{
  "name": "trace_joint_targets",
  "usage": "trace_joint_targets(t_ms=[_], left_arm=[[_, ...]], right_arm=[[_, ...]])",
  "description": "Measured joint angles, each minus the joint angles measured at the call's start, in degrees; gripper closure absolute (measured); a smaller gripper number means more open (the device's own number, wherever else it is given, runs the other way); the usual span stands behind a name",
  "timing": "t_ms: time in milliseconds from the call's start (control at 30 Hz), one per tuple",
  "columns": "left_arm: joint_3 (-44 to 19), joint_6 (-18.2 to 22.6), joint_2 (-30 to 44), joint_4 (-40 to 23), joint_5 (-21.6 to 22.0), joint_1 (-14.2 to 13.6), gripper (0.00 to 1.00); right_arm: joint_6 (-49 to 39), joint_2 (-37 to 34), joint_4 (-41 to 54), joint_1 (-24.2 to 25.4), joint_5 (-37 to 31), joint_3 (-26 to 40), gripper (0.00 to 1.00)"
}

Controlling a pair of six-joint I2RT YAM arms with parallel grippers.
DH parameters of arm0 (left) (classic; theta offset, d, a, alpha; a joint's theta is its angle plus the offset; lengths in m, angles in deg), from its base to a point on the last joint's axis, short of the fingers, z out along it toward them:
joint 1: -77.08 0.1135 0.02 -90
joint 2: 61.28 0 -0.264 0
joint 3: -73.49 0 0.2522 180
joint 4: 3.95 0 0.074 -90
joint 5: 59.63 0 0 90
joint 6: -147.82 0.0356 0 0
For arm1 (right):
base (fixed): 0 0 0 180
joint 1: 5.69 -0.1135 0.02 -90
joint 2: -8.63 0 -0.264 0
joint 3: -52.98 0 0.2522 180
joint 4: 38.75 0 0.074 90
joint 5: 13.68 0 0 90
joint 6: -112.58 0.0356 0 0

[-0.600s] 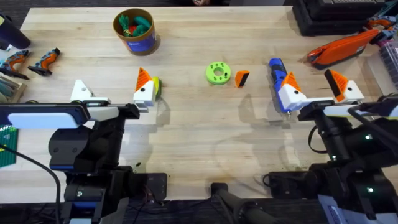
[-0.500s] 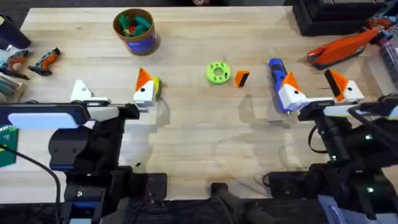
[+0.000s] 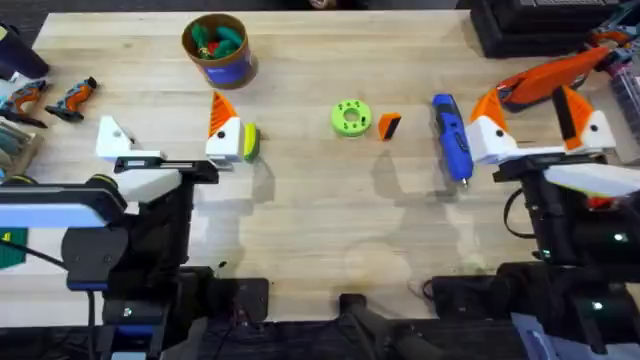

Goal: Pick up the gripper from the table and insert it into the empty holder that is missing its gripper. Then pick up a screw, insert it into the mounting hole, and use the screwdriver to tighten it. Finally, clean up the table by picking up the vegetable and placing it into the bucket.

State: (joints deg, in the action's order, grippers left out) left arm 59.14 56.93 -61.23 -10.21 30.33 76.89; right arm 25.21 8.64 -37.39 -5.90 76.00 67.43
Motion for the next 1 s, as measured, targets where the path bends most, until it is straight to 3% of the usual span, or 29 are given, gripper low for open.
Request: trace_joint_targets(t_ms=[167, 400, 700, 867, 1000], left_arm=[[-5.63, 0.0, 0.35, -8.9, -0.04, 0.0, 0.015], [-25.54, -0.02, 9.92, -25.84, 0.74, 0.0, 0.015], [-48.82, 0.0, 35.47, -50.79, 1.48, 0.0, 0.015], [-54.52, 0.0, 47.13, -57.36, 1.55, 0.0, 0.015], [-55.89, 0.0, 53.93, -59.58, 1.54, 0.0, 0.015]], right_arm=[[0.36, -0.02, 5.67, 0.0, 0.02, 5.38, 0.01], [0.37, -5.83, 23.08, 0.0, 0.15, 23.56, 0.01], [0.37, -29.86, 51.03, 0.0, 0.21, 48.25, 0.01], [0.37, -43.15, 60.14, 0.0, 0.22, 55.98, 0.01], [0.39, -50.27, 63.89, 0.0, 0.22, 57.88, 0.009]])
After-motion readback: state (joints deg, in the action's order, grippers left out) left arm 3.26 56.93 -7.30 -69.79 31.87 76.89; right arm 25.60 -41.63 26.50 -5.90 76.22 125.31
